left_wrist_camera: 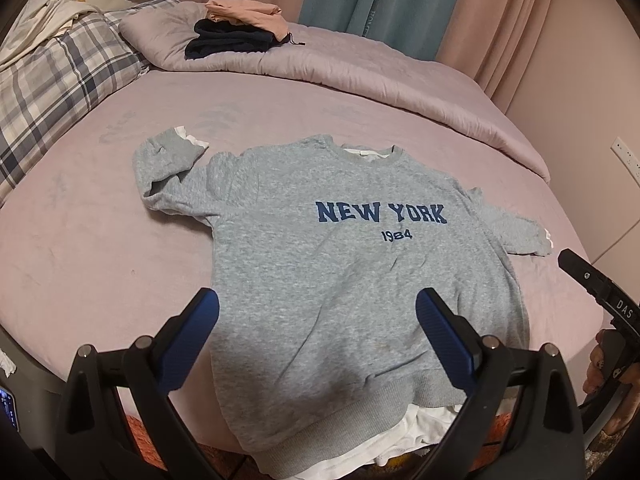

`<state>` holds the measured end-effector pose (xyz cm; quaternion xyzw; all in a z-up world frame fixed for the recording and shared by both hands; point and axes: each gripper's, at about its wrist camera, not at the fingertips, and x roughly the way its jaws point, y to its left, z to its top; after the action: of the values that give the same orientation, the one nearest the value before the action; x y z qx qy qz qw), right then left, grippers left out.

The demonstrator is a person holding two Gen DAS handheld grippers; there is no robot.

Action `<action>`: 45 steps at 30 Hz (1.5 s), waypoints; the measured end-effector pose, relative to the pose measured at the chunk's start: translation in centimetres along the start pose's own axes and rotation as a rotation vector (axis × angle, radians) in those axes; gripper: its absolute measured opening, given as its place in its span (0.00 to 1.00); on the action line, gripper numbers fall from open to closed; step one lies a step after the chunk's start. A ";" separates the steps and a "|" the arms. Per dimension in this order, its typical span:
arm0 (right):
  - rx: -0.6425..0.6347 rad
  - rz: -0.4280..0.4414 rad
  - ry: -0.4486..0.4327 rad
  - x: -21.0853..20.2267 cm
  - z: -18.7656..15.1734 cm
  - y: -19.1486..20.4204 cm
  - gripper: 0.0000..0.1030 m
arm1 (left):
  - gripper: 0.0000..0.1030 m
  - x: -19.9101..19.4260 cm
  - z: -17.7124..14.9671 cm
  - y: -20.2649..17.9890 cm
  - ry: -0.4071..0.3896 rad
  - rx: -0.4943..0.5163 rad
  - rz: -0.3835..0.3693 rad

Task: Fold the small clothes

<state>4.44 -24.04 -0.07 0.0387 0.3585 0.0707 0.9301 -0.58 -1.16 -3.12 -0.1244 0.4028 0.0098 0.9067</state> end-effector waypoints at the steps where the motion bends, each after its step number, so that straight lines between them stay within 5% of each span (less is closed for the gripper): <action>1: 0.000 -0.001 0.000 0.0 0.0 0.0 0.99 | 0.96 0.0 -0.1 0.0 0.000 0.000 0.001; 25: 0.067 -0.015 0.008 0.0 0.1 -1.6 0.96 | 0.95 1.0 0.3 0.2 0.029 -0.003 -0.035; 45: 0.269 -0.114 0.043 2.0 0.4 -10.6 0.82 | 0.90 4.6 0.6 0.0 0.130 -0.050 -0.046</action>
<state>7.22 -34.20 -2.39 0.1410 0.3863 -0.0300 0.9110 2.99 -1.38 -6.14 -0.1568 0.4576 -0.0091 0.8752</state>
